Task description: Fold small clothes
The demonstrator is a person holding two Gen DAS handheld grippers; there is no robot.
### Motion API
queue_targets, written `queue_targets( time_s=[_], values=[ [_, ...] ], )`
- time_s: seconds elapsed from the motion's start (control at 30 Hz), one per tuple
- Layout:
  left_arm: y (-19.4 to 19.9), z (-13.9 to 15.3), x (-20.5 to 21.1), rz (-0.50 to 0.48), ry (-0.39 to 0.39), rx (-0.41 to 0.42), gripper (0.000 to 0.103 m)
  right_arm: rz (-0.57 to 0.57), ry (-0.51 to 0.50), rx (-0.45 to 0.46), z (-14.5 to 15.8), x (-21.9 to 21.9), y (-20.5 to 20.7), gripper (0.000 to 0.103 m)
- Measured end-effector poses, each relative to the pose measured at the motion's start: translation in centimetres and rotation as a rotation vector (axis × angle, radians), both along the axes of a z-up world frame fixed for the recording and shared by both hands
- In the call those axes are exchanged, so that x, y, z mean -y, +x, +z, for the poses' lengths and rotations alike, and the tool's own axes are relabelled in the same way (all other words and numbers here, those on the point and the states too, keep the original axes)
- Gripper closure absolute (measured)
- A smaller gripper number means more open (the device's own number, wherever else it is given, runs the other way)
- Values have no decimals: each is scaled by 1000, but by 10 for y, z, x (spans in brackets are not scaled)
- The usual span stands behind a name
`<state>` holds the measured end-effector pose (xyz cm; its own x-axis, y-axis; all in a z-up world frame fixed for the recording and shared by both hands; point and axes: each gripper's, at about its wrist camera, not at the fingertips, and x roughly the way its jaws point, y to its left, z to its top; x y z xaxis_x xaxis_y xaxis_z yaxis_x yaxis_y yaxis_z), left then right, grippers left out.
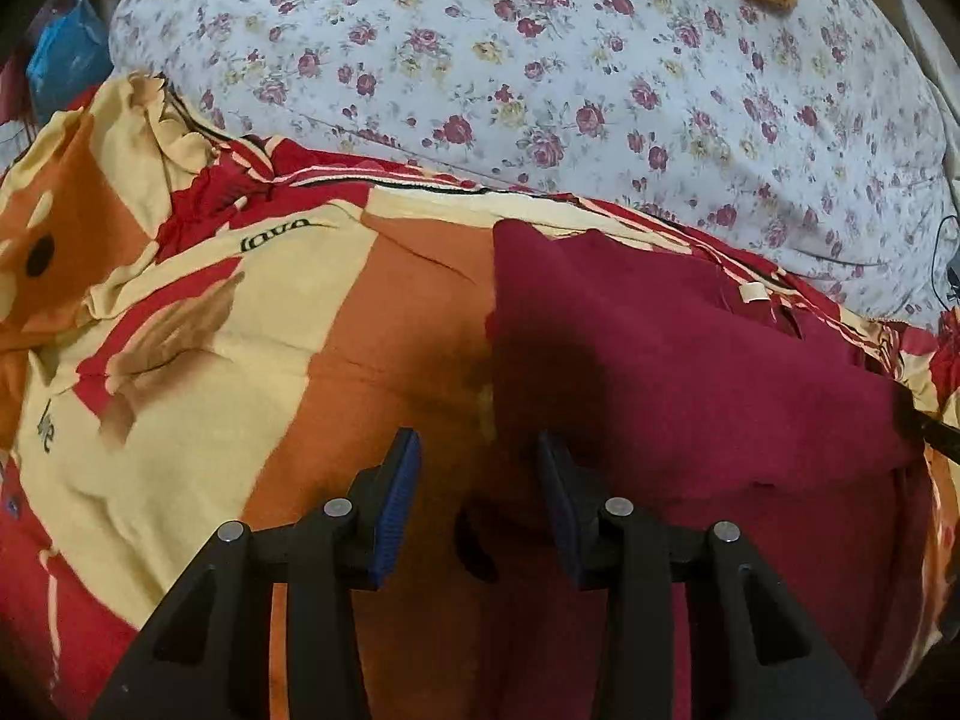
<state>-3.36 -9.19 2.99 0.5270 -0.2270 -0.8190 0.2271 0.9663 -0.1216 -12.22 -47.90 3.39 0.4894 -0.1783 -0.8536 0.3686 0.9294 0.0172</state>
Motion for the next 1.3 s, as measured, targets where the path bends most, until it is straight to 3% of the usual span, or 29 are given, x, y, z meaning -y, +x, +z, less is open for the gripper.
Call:
queue_targets(
  time_s=[0.07,0.2,0.23,0.37,0.47,0.63,0.7,0.8,1.07,1.3],
  values=[
    [-1,1,0,3,-4,6,72,-15,38,26,2,4,-6,96],
    [-7,14,-3,1,-29,32,72,-17,74,90,21,4,-18,59],
    [-8,23,-4,3,-49,56,72,-12,73,116,28,3,-21,57],
    [-6,43,-4,17,-120,105,72,54,85,168,44,-8,-26,57],
    [1,38,8,-5,-107,80,72,123,88,156,41,-24,-21,57],
    [2,4,35,-58,36,6,72,144,35,62,9,-33,-4,58],
    [0,-3,38,-60,71,23,72,116,13,14,-8,-27,3,60],
    [-6,-2,40,-75,90,47,72,107,62,47,-7,-19,-3,62],
    [-27,23,35,-103,2,69,72,71,173,121,37,-4,-54,57],
    [-44,35,47,-130,3,76,72,165,180,67,26,-56,-59,57]
  ],
)
